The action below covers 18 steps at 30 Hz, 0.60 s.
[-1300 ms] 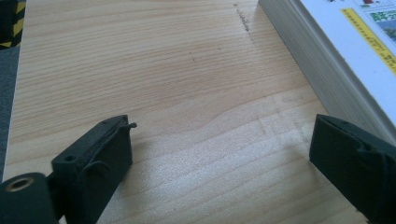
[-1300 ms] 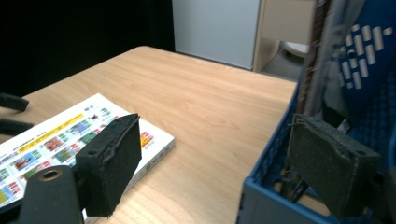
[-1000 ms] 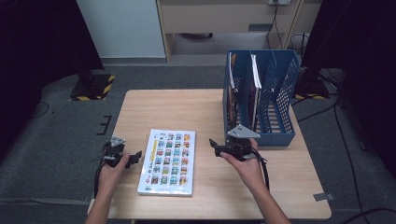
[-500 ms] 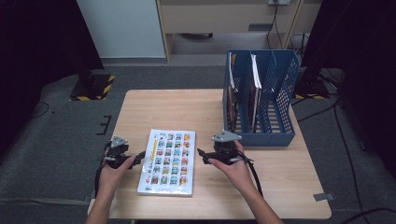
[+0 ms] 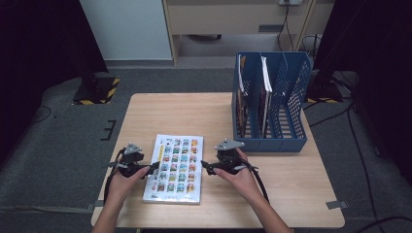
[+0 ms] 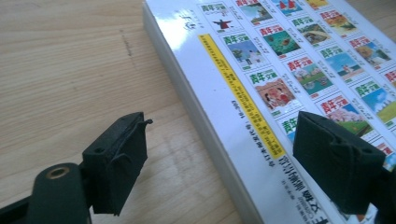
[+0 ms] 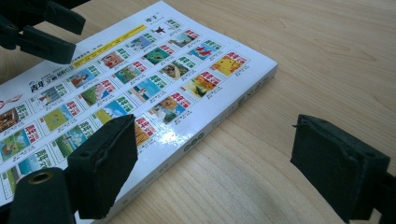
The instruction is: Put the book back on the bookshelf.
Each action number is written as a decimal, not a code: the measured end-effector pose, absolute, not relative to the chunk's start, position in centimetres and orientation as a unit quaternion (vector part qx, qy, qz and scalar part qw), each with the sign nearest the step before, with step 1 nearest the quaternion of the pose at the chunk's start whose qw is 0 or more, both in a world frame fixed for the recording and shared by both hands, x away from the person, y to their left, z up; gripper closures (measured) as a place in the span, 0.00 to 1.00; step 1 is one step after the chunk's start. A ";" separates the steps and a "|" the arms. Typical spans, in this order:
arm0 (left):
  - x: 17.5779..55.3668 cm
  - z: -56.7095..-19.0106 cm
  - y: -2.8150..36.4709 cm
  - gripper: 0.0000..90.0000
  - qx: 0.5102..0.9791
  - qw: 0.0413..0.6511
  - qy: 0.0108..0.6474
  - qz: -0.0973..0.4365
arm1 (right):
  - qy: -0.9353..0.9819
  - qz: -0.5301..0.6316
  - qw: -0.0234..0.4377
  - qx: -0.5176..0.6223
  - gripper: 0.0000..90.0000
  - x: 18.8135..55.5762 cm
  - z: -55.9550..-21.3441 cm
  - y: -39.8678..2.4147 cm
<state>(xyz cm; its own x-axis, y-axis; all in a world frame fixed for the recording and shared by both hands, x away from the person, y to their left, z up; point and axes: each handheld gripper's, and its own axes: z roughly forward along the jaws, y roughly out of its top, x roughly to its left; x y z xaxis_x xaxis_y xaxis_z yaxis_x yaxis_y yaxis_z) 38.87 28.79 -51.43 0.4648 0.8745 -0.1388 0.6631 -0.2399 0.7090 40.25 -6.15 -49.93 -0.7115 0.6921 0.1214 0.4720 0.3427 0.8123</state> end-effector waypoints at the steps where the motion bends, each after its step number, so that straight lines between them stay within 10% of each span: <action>1: 39.0 -51.6 28.6 0.21 0.775 0.364 0.497 0.142 | 0.810 0.447 0.121 0.360 0.16 40.3 -49.9 -6.2; 18: 39.7 -52.3 28.5 0.40 0.766 0.386 0.506 0.088 | 0.825 0.429 0.112 0.350 0.20 40.0 -51.0 -5.2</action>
